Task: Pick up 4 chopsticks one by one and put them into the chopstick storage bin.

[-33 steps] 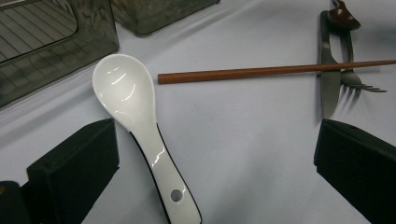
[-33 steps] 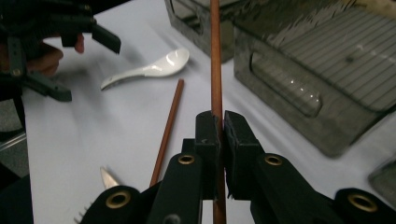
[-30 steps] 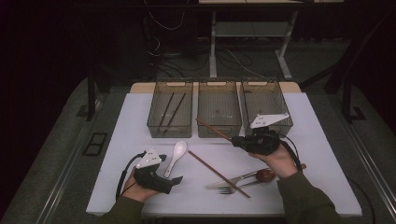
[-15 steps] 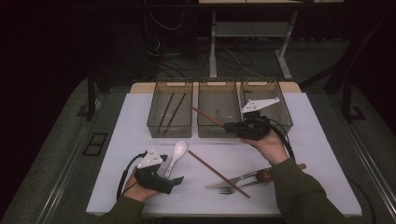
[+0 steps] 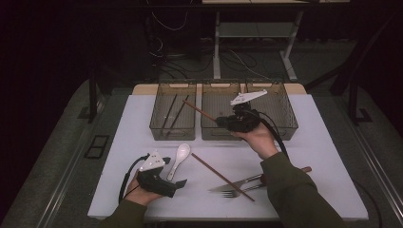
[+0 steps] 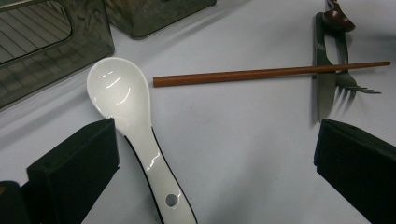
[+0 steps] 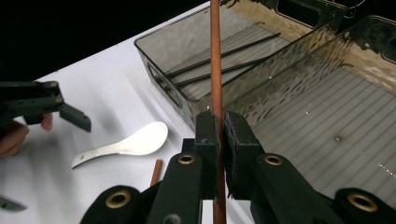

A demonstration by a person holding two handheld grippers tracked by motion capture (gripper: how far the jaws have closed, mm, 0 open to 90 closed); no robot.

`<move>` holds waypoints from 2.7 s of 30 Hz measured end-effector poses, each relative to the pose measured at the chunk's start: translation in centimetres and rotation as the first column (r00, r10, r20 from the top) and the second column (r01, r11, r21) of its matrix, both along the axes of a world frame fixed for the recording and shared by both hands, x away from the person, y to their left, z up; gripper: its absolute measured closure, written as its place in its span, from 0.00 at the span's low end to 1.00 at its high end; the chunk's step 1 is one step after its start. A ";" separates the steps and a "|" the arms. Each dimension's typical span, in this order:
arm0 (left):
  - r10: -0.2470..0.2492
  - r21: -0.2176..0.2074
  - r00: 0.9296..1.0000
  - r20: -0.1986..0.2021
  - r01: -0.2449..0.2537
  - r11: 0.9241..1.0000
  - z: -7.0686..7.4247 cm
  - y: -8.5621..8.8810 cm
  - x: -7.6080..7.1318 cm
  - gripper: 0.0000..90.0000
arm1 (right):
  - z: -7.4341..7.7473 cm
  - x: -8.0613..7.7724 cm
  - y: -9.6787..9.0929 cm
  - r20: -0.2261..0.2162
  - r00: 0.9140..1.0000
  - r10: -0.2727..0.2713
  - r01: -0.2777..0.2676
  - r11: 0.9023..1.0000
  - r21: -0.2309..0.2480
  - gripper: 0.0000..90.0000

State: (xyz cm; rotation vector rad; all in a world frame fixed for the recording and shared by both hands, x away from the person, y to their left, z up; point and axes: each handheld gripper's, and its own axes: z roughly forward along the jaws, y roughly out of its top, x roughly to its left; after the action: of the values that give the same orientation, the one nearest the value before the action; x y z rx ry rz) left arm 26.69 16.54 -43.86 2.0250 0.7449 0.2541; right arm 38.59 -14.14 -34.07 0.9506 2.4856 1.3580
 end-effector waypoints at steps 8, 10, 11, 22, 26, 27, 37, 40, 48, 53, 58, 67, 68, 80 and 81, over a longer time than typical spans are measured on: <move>-0.006 0.003 1.000 0.001 0.006 1.000 0.0 -0.1 0.0 0.00 | 0.0 1.8 2.3 -0.004 1.000 -0.011 0.011 1.000 -0.016 0.94; -0.006 0.002 1.000 0.001 0.006 1.000 0.0 -0.1 0.0 0.00 | 0.1 2.2 2.9 -0.005 1.000 -0.016 0.016 1.000 -0.023 0.94; -0.006 0.002 1.000 0.002 0.006 1.000 0.0 -0.1 0.0 0.00 | 0.1 2.3 3.2 -0.004 1.000 -0.015 0.015 1.000 -0.025 0.94; -0.010 0.000 1.000 0.004 0.010 1.000 0.0 -0.2 -0.1 0.00 | -0.1 4.3 6.4 -0.019 1.000 -0.023 0.021 0.998 -0.066 0.94; -0.015 0.002 1.000 0.008 0.015 1.000 0.0 -0.2 -0.1 0.00 | -0.5 5.3 7.6 -0.032 0.999 -0.029 0.026 0.996 -0.083 0.94; -0.016 0.003 1.000 0.008 0.016 1.000 0.1 -0.2 -0.1 0.00 | -0.6 5.6 7.9 -0.036 0.999 -0.034 0.031 0.996 -0.086 0.94; -0.021 0.001 1.000 0.010 0.021 1.000 0.1 -0.3 -0.1 0.00 | -1.4 8.5 11.4 -0.062 0.995 -0.077 0.067 0.987 -0.146 0.94; -0.026 0.005 1.000 0.011 0.026 1.000 0.1 -0.3 -0.1 0.00 | -1.7 9.2 12.3 -0.060 0.994 -0.089 0.078 0.982 -0.170 0.94; -0.031 0.007 0.999 0.019 0.031 1.000 0.2 -0.3 -0.1 0.00 | -2.5 10.5 13.8 -0.076 0.991 -0.110 0.092 0.974 -0.206 0.94; -0.030 0.002 0.999 0.018 0.030 1.000 0.2 -0.4 -0.1 0.00 | -2.9 10.7 14.6 -0.079 0.990 -0.115 0.095 0.971 -0.219 0.94; -0.030 0.002 0.999 0.019 0.030 1.000 0.2 -0.4 -0.2 0.00 | -3.1 10.9 14.9 -0.089 0.989 -0.117 0.094 0.970 -0.224 0.93; -0.029 0.003 0.999 0.020 0.029 1.000 0.2 -0.4 -0.2 0.00 | -2.5 10.9 14.5 -0.065 0.991 -0.118 0.104 0.976 -0.192 0.75; -0.029 0.002 0.999 0.022 0.029 1.000 0.2 -0.4 -0.2 0.00 | -2.4 10.9 14.4 -0.065 0.991 -0.113 0.099 0.977 -0.189 0.73; -0.029 0.004 0.999 0.020 0.029 1.000 0.2 -0.4 -0.2 0.00 | -1.5 9.9 13.4 -0.069 0.995 -0.069 0.059 0.989 -0.133 0.52; -0.032 0.007 0.999 0.021 0.031 0.999 0.2 -0.4 -0.2 0.00 | -1.5 9.7 13.2 -0.070 0.996 -0.061 0.051 0.990 -0.134 0.51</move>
State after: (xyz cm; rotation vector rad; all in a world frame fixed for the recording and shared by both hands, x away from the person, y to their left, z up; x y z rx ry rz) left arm 26.53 16.19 -43.65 2.0358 0.6991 0.2600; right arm 48.33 -0.91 -35.56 1.0506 2.5448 1.1456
